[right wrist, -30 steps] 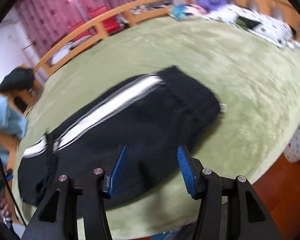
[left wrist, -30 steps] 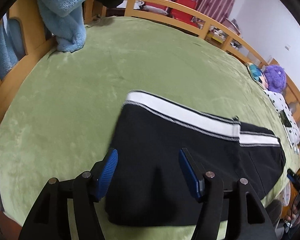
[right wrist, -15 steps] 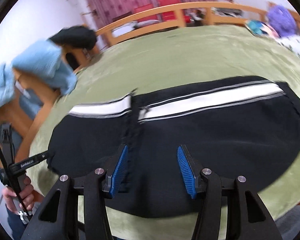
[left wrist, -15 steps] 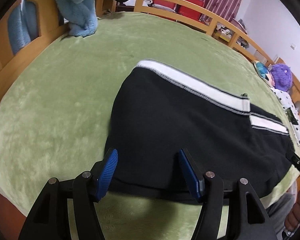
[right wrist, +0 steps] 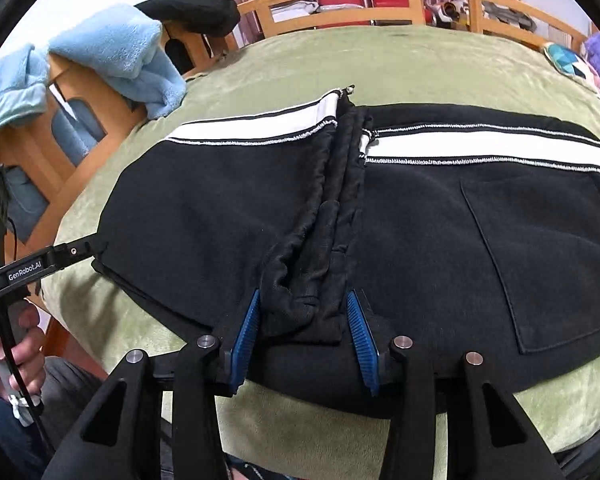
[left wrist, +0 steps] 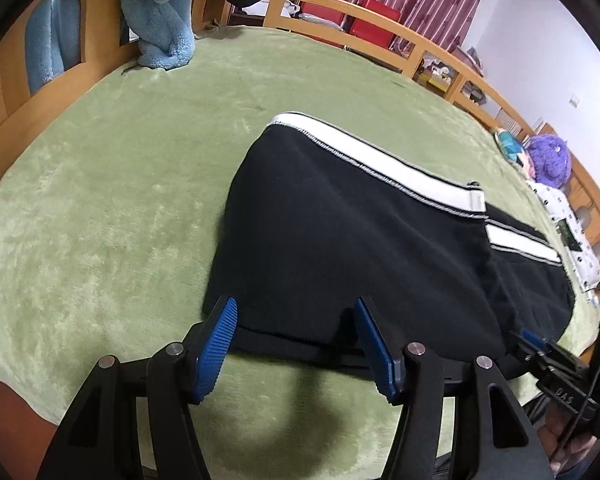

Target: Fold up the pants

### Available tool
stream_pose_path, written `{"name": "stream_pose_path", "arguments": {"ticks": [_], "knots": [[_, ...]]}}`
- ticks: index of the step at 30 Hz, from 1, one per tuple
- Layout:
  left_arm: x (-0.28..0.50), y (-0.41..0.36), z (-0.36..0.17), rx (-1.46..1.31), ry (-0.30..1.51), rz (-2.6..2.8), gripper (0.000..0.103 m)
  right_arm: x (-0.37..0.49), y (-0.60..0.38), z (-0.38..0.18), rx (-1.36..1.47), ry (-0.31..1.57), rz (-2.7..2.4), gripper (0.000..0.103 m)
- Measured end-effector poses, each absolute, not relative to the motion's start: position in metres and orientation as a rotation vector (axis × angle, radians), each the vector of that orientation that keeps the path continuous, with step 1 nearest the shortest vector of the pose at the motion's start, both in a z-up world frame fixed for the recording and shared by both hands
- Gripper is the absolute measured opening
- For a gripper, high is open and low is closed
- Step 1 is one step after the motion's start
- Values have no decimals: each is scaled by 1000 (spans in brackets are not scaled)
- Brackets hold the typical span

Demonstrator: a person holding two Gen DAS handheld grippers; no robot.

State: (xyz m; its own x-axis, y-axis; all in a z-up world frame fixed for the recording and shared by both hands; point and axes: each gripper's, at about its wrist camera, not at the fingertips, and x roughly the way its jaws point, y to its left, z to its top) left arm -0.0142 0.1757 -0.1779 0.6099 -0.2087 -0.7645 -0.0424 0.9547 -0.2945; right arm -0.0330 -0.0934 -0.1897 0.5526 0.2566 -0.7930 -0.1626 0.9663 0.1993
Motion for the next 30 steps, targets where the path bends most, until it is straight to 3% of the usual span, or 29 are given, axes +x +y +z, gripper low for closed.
{"name": "stream_pose_path", "arguments": {"ticks": [17,30], "knots": [[-11,152,-168,-258,897,-79,56,-36,-106,-159,96,878,265,45],[-23,189,-165,-355,855,-37,56,47,-105,-165,133,907,302,47]]}}
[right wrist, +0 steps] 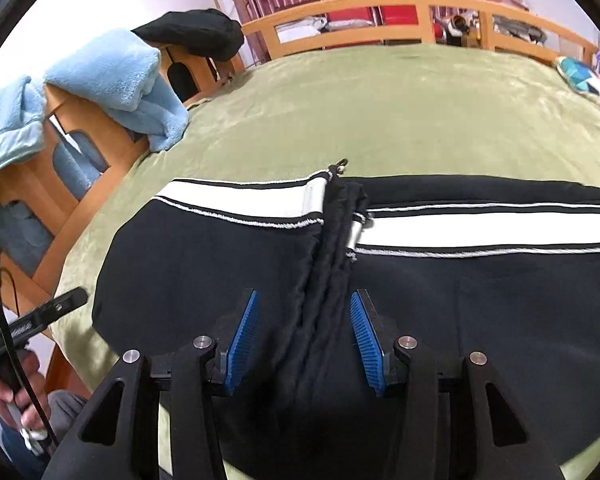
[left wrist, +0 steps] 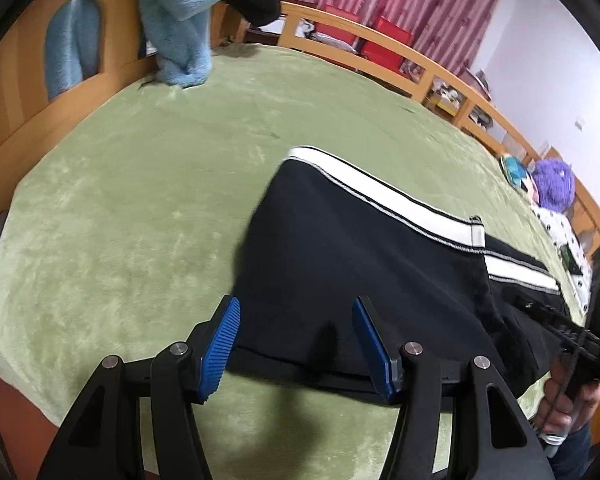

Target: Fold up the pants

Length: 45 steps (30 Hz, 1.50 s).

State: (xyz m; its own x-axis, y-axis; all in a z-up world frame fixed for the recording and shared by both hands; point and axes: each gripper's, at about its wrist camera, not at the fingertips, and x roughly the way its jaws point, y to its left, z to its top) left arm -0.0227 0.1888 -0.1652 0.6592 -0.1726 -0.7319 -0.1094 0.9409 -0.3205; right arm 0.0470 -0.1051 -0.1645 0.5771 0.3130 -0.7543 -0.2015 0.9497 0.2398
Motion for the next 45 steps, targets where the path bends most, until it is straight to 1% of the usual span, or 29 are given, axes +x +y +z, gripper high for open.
{"name": "stream_pose_path", "arguments": {"ticks": [4,7,10,14,17,18,22,25,28,29,31,32,33,34,37,41,45], "knots": [[-23,208,-178,-470,882,-58,57,59,-92,-184,101,960,313,47],[-17,216,-196,-510,936,-62,57,60,-83,-201,32,984,281,49],[-14,220,-210,-535,971,-83,57,52,-83,-202,6,967,279,50],[-15,226,-220,-650,982,-164,57,47,-94,-199,74,989,294,50],[-7,228,-229,-709,967,-184,61,42,-98,-196,109,992,300,50],[-3,227,-234,-740,965,-193,65,40,-99,-195,110,990,299,50],[10,220,-237,-733,937,-191,71,32,-100,-192,125,988,297,50],[18,216,-239,-741,928,-177,73,26,-103,-189,141,983,297,50],[21,217,-239,-774,913,-162,73,19,-108,-185,151,977,298,50],[22,217,-239,-779,905,-150,70,16,-111,-184,152,975,298,50],[23,215,-235,-771,889,-118,55,10,-115,-181,158,964,295,50],[23,214,-231,-765,875,-120,50,8,-118,-180,164,961,296,50],[21,215,-227,-762,859,-130,42,5,-120,-180,171,959,301,50],[19,214,-222,-755,840,-144,35,3,-122,-180,176,958,303,50],[13,206,-198,-723,791,-159,28,0,-123,-185,187,953,316,50],[5,189,-167,-650,744,-159,26,5,-109,-203,132,962,324,50],[-4,167,-126,-556,696,-173,24,-4,-119,-187,123,932,336,50]]}}
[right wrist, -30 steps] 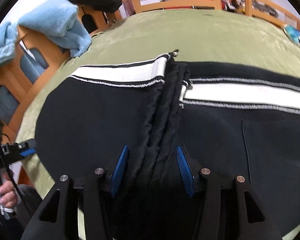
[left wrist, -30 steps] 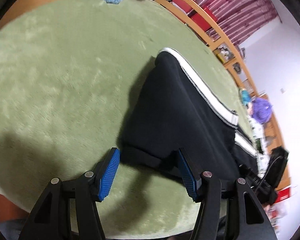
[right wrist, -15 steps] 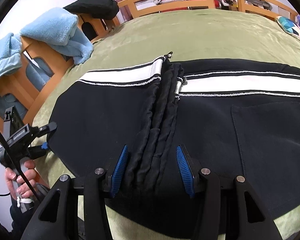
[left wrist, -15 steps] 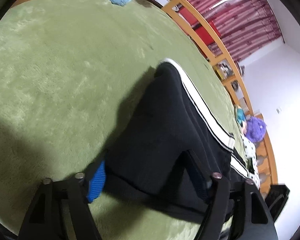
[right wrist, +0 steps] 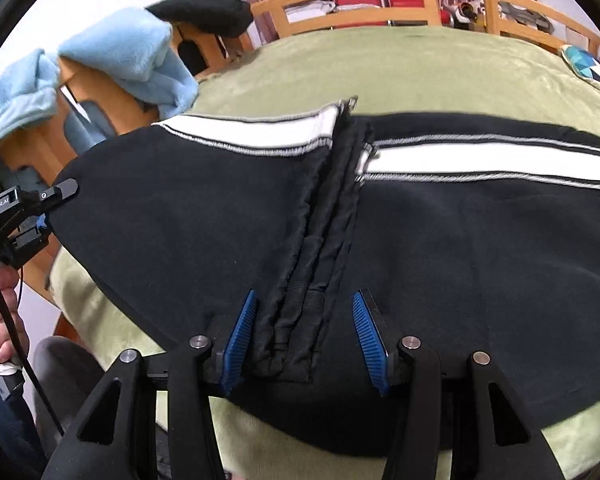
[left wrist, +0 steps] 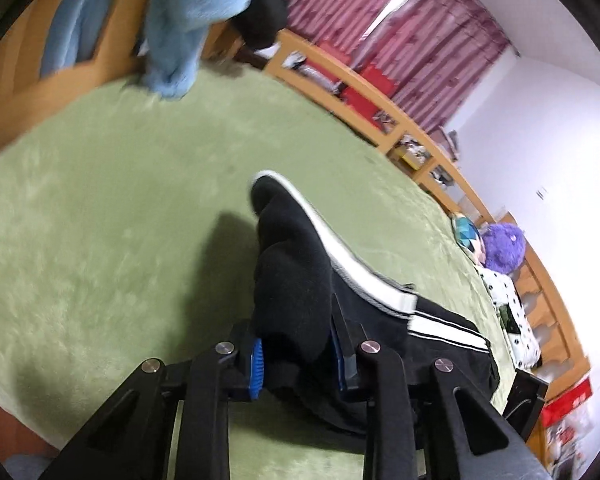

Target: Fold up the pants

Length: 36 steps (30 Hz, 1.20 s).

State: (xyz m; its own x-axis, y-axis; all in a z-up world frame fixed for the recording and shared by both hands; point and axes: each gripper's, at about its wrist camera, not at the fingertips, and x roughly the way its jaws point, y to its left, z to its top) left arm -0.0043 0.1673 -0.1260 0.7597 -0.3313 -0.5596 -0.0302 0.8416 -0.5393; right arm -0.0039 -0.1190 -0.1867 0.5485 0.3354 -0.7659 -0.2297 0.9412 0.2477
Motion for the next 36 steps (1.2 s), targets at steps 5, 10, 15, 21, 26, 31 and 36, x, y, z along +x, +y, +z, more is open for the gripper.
{"name": "stream_pose_path", "arguments": {"ticks": [5,10,15,21,26,31,36], "knots": [[-11,115,-57,-401,615,-249,23,-31,-175,-155,120,848,286,50],[-17,27,4,-227,549,-346,23,-53,-247,-132,144,799,176,50],[-12,-91,32,-105,538,-500,22,-80,-333,-117,218,759,36,50],[1,-240,6,-38,651,-723,24,-115,-411,-119,316,765,-100,50],[9,-269,-36,-80,771,-771,26,-128,-444,-119,329,771,-148,50],[21,-238,-63,-76,829,-654,31,-111,-448,-122,368,757,-83,51],[30,-178,-90,-100,900,-505,33,-62,-434,-141,445,764,22,63]]}}
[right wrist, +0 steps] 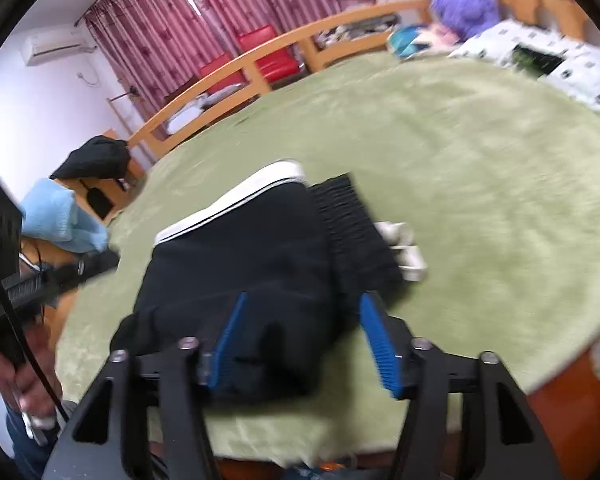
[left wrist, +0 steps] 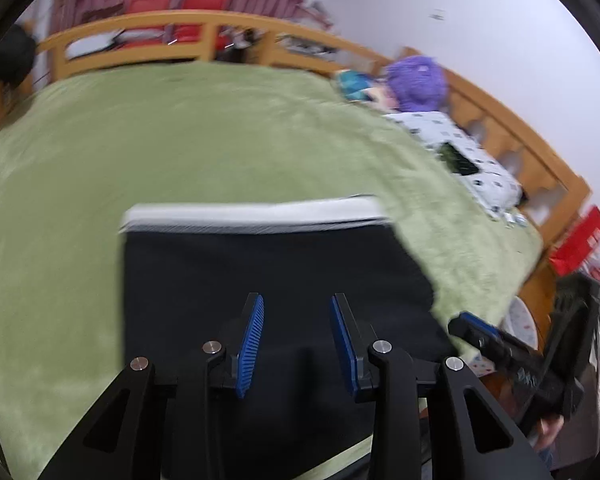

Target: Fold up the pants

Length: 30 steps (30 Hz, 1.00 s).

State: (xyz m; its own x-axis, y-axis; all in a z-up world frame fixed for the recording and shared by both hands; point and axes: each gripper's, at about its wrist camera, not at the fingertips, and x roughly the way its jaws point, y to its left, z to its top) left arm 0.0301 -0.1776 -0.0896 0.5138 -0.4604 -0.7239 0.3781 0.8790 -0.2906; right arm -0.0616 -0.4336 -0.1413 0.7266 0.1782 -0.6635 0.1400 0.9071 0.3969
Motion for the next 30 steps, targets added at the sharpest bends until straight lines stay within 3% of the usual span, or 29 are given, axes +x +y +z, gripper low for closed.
{"name": "stream_pose_path", "arguments": {"ticks": [2,3,4,5,6,7,10,12,15,16,18,21,26,30], "knots": [[32,-158,-100,-117,931,-460,38,-38,-427,-162,465,852,36,62],[31,-147,-106,-123,946,-433,40,-28,-424,-172,487,897,50,56],[31,-140,-110,-127,953,-413,40,-22,-420,-178,515,922,74,37],[30,-131,-115,-132,960,-394,40,-20,-416,-176,502,929,78,27],[29,-123,-119,-145,966,-378,40,-21,-406,-162,432,898,123,20],[29,-118,-123,-160,970,-370,40,-23,-400,-148,389,856,150,19],[27,-106,-130,-230,962,-393,40,-28,-401,-103,350,705,224,19],[25,-105,-133,-269,960,-431,41,-20,-421,-98,376,703,194,19],[26,-108,-137,-277,966,-465,55,-6,-450,-136,367,828,60,22],[28,-110,-139,-277,969,-463,55,-3,-456,-153,376,881,49,30],[31,-115,-147,-286,995,-461,55,-6,-462,-177,406,919,34,35],[27,-128,-169,-233,1077,-446,56,-22,-453,-169,329,869,-4,49],[1,-131,-203,-290,1132,-493,58,-33,-449,-185,300,901,-34,51],[0,-125,-194,-291,1141,-527,58,-37,-455,-185,341,925,-10,52]]}}
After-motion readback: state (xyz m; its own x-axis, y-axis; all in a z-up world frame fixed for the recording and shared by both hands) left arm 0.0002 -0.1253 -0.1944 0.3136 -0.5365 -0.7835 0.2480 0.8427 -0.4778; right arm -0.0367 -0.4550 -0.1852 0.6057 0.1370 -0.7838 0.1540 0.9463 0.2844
